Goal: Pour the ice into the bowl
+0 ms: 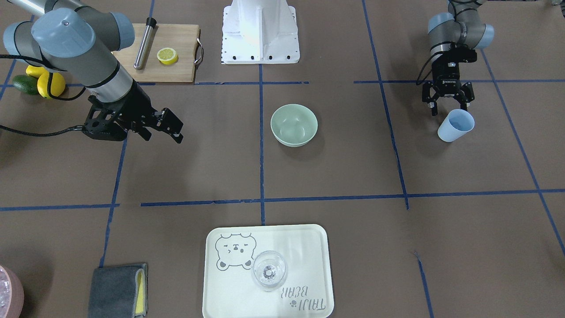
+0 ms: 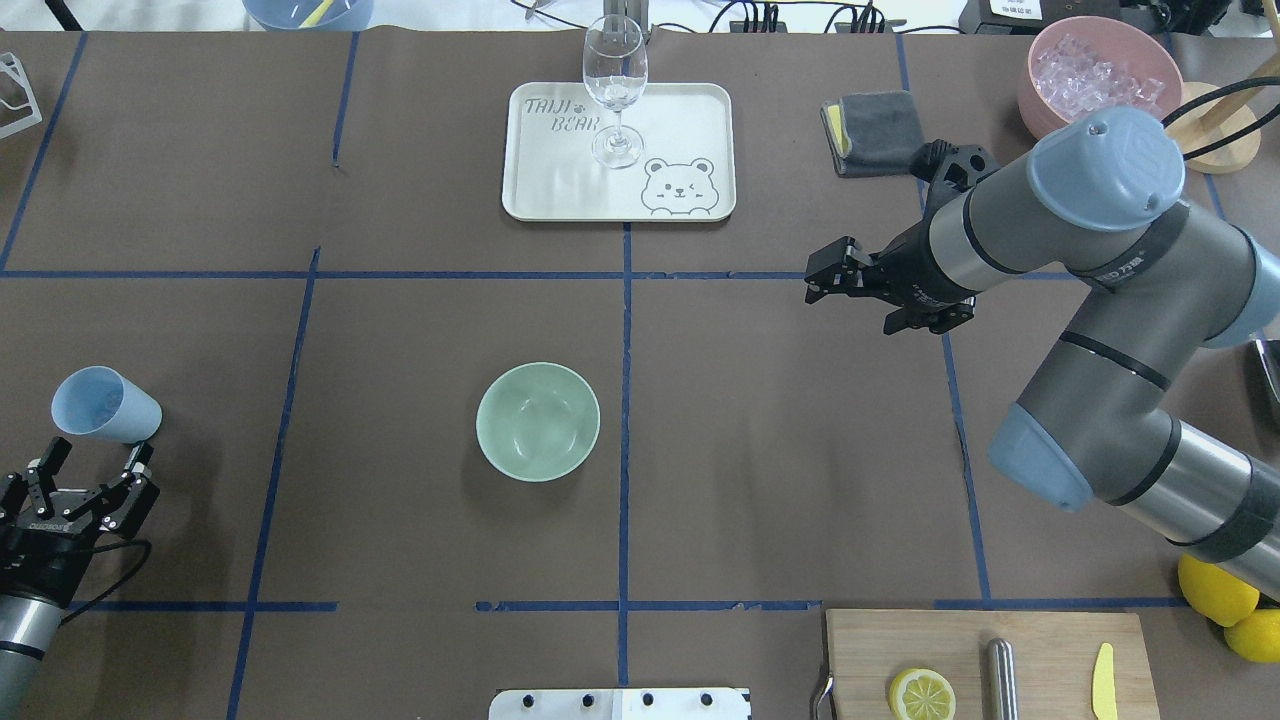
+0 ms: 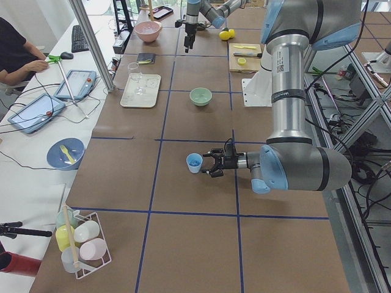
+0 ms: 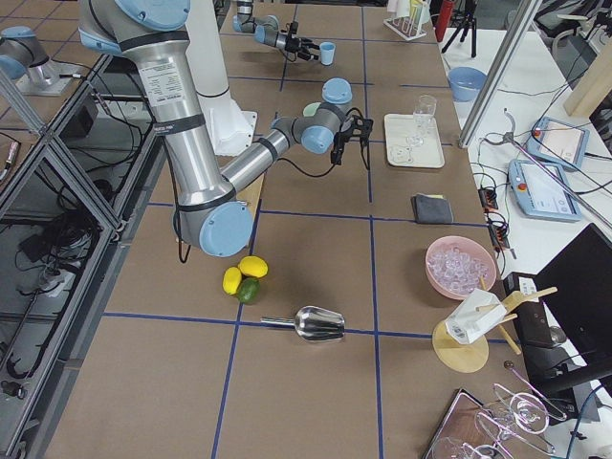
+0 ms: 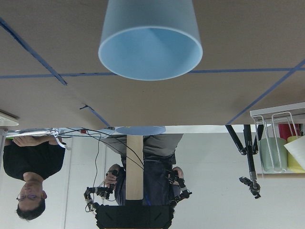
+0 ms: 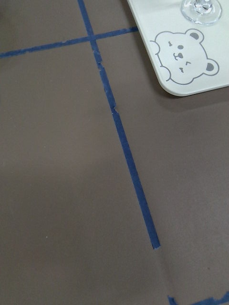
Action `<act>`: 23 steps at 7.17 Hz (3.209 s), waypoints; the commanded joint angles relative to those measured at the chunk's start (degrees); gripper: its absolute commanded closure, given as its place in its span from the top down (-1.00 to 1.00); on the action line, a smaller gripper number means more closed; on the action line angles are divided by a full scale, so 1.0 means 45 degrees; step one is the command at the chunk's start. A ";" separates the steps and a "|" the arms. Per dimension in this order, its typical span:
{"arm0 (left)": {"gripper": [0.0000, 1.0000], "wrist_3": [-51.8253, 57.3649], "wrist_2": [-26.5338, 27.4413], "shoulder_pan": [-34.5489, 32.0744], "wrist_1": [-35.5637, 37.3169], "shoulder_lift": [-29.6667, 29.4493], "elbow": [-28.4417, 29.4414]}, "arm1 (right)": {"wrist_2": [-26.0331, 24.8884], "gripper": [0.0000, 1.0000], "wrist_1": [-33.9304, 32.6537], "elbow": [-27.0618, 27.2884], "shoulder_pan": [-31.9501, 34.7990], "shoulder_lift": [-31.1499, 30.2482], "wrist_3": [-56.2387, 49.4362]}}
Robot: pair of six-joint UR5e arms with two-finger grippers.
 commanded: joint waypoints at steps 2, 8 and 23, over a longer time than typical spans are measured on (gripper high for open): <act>0.98 0.0037 -0.0745 -0.0721 0.0002 -0.0060 0.0156 | 0.0007 1.00 0.0000 0.0040 0.0000 0.0000 0.0000; 0.98 0.0992 -0.2191 -0.1912 0.0002 -0.0935 0.0313 | 0.0026 1.00 0.0000 0.0040 0.0020 -0.0020 0.0000; -1.00 1.1046 -0.5548 -0.3809 -0.5564 -0.4174 0.0177 | 0.0026 1.00 0.0000 0.0040 0.0020 0.0019 0.0019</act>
